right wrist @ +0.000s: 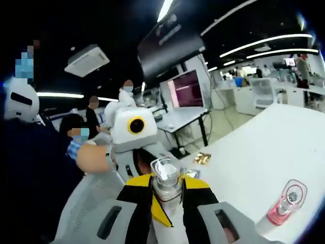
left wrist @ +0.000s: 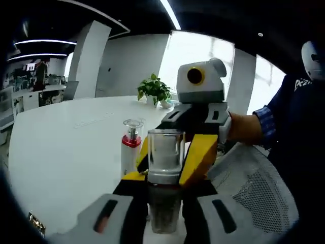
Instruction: Arrange the skincare products in the storage area until every visible bottle or jar stands upright without overlapping.
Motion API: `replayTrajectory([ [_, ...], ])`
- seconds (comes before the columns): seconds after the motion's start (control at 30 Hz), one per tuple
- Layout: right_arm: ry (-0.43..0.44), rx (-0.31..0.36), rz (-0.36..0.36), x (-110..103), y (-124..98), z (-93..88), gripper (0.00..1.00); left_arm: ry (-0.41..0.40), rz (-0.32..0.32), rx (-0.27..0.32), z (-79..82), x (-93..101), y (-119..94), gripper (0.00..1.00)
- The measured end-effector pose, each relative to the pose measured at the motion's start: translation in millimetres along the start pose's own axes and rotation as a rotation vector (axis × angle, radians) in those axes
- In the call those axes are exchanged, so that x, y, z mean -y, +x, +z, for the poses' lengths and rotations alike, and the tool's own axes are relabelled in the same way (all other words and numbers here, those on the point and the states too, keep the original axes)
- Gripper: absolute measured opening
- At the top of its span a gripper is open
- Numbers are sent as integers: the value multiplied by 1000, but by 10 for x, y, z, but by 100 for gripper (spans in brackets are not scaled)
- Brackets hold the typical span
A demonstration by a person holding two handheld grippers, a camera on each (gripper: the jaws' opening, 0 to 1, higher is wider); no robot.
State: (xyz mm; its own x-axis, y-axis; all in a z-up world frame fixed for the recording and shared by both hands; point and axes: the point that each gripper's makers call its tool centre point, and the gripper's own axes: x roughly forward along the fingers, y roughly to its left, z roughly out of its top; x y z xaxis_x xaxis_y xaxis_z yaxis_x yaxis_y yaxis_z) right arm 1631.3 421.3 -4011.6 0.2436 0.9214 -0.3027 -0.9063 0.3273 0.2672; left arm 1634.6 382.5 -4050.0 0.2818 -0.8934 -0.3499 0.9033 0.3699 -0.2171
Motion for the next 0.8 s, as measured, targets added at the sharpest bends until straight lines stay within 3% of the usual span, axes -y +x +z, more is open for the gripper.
replayTrajectory([
  [0.07,-17,6,-40,71,-57,0,17,30,41,-77,-135,-79,-6,23],
  [0.17,-15,20,-75,155,-154,9,17,36,68,-90,-162,-109,21,25],
  [0.23,-69,17,-154,294,-255,-15,17,38,75,-103,-184,-121,19,21],
  [0.37,-115,-7,-240,433,-366,-96,18,57,104,-120,-217,-169,6,19],
  [0.43,-214,-33,-281,490,-466,-179,18,49,105,-119,-216,-175,3,19],
  [0.57,-231,-39,-304,555,-552,-252,18,57,112,-122,-222,-183,7,19],
  [0.8,-230,9,-394,787,-670,-426,18,60,124,-142,-270,-208,22,18],
])
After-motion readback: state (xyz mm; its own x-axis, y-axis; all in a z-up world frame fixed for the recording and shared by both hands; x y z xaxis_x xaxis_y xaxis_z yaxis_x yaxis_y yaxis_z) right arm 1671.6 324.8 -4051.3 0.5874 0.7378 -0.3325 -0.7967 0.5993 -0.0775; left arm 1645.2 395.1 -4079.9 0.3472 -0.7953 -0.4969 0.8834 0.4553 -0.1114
